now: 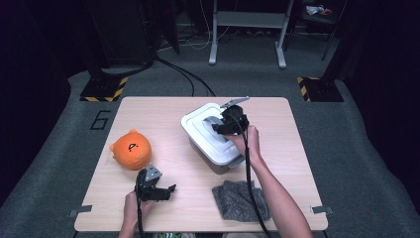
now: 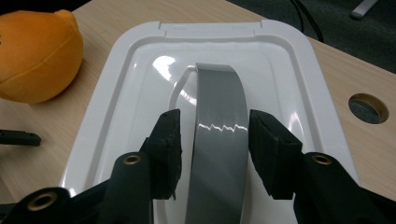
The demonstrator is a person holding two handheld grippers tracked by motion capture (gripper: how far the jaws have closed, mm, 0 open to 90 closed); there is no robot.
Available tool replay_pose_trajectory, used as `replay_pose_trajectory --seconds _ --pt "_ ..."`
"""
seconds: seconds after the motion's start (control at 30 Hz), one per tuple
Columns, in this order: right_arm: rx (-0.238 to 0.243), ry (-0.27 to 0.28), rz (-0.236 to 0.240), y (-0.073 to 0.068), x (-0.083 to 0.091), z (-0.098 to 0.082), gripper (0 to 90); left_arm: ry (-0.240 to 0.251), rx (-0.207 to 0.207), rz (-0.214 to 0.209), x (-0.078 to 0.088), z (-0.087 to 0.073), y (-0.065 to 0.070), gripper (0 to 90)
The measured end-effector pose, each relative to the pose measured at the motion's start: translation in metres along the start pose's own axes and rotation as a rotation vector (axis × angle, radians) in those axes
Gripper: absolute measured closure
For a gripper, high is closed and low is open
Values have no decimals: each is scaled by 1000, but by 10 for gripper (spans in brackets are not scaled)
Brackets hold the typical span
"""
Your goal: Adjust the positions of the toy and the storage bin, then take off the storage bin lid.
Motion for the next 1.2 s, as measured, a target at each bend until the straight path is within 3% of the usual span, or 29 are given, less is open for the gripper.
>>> replay_pose_trajectory --seconds 0.23,0.5,0.77,1.2 --pt "-12 -22 2 2 -4 -3 614 0 2 -1 0 0 1 132" --pt "-16 -5 -3 1 -3 -2 654 -1 2 -2 0 0 1 132" --pt "17 18 -10 -2 5 3 659 1 5 -2 0 0 1 132" --pt "10 65 -27 6 29 8 660 -4 2 -5 0 0 1 132"
Point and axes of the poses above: each handheld gripper's, and its own axes: x roughly backward along the jaws, z roughly out of its top, y roughly to its right, the point moved 6 cm from there along -x, roughly forward along the jaws, and after that the axes turned 10 degrees about x, right-handed, at the moved point
